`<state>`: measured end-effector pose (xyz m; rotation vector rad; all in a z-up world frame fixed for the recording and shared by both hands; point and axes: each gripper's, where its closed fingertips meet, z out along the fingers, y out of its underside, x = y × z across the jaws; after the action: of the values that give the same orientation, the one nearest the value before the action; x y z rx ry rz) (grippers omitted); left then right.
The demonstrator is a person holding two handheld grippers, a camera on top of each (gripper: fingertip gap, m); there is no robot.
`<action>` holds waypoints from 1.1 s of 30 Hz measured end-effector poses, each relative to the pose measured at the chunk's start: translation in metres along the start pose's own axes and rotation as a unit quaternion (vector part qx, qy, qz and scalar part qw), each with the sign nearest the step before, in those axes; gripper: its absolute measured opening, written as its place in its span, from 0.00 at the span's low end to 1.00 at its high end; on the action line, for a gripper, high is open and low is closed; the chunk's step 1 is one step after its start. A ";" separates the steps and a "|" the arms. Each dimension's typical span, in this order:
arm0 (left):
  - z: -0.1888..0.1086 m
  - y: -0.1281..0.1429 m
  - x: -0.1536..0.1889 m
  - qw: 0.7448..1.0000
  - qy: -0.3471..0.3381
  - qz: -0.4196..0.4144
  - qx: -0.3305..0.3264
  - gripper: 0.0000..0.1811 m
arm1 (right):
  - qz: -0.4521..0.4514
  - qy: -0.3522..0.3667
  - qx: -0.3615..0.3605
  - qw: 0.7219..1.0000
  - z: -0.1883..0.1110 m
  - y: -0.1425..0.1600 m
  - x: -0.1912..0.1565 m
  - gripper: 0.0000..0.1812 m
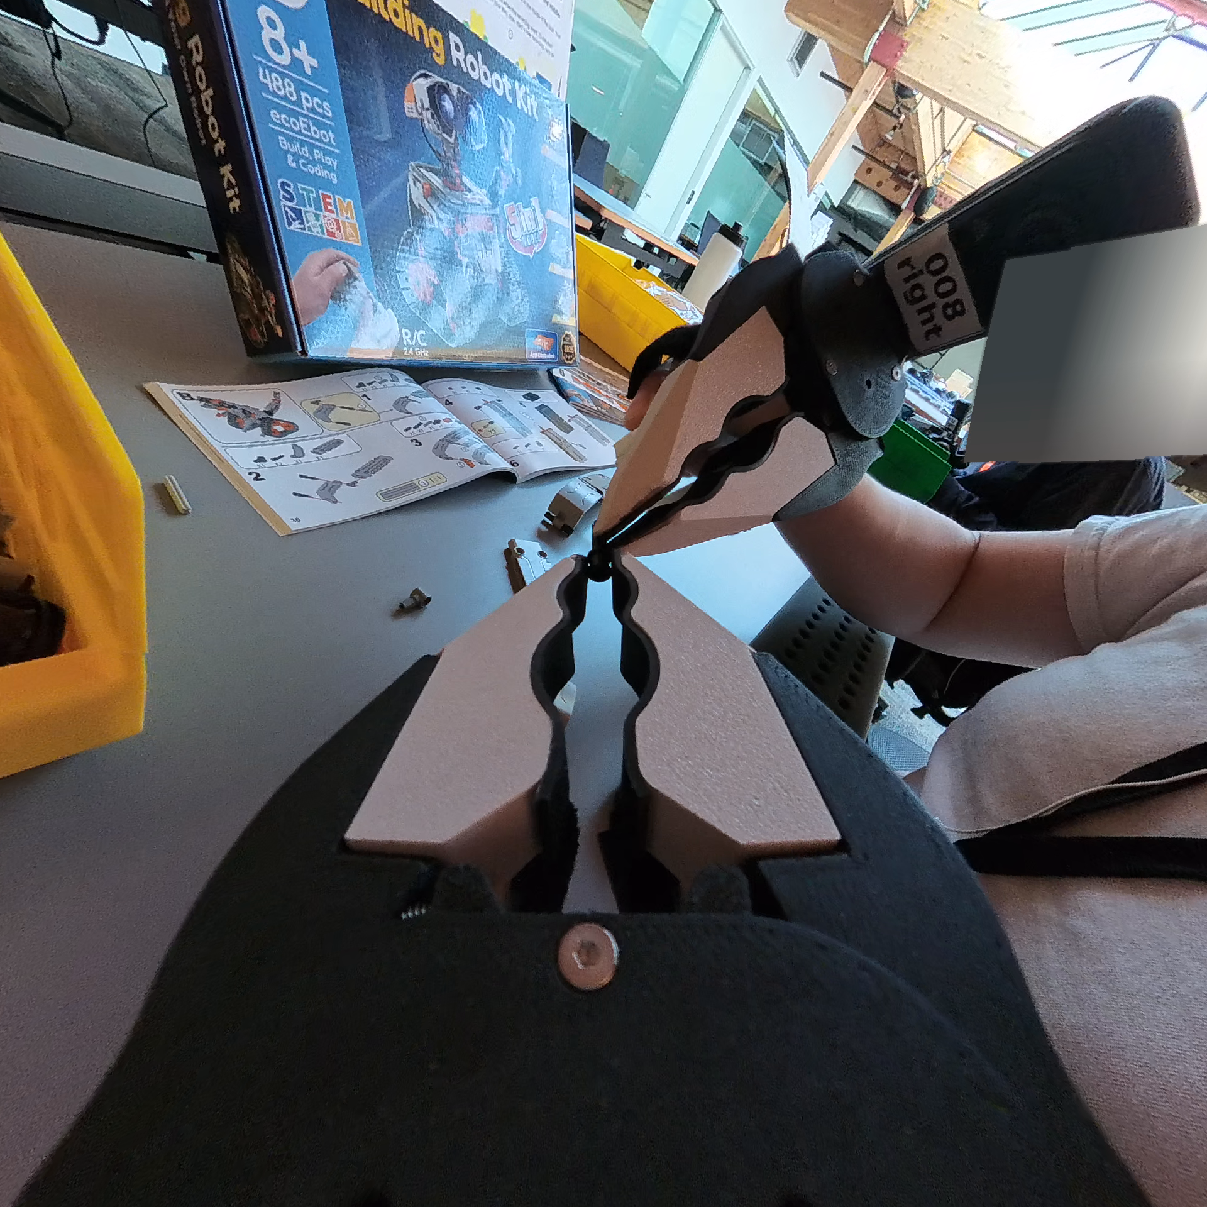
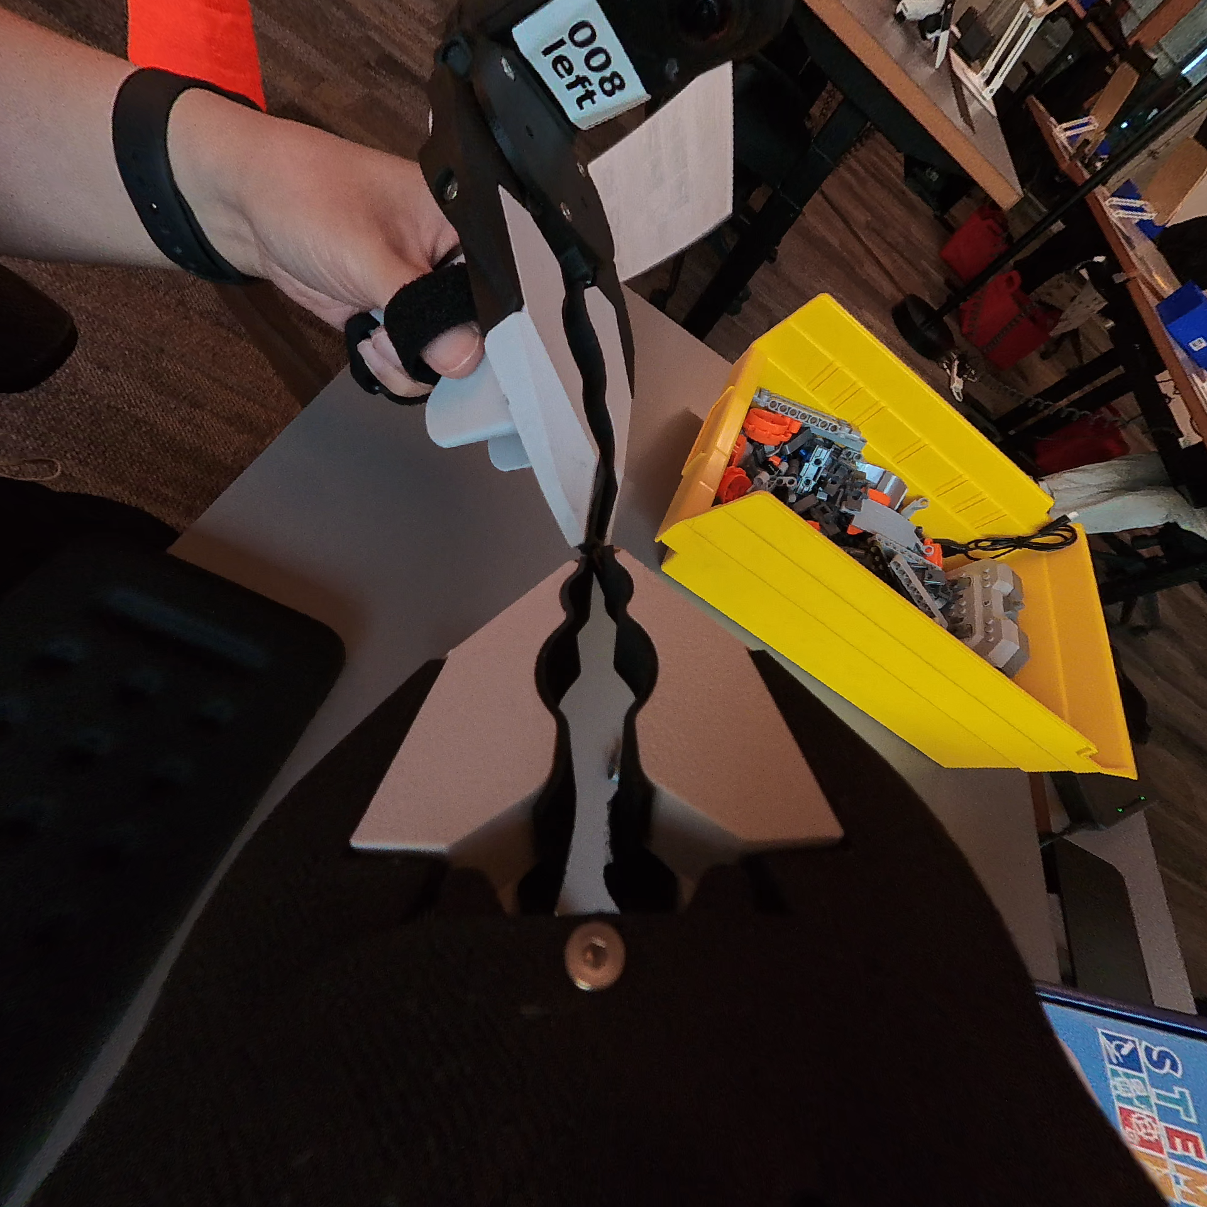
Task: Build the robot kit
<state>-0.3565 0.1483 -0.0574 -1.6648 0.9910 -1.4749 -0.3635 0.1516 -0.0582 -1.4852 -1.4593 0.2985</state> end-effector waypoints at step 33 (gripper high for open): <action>-0.019 0.038 -0.005 0.991 0.051 -0.107 -0.057 0.03 | 0.157 0.112 -0.085 0.977 0.002 0.071 -0.039 0.01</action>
<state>-0.3798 0.1352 -0.0907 -1.8400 0.9917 -1.6860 -0.3307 0.1348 -0.1304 -1.8298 -1.0901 0.1906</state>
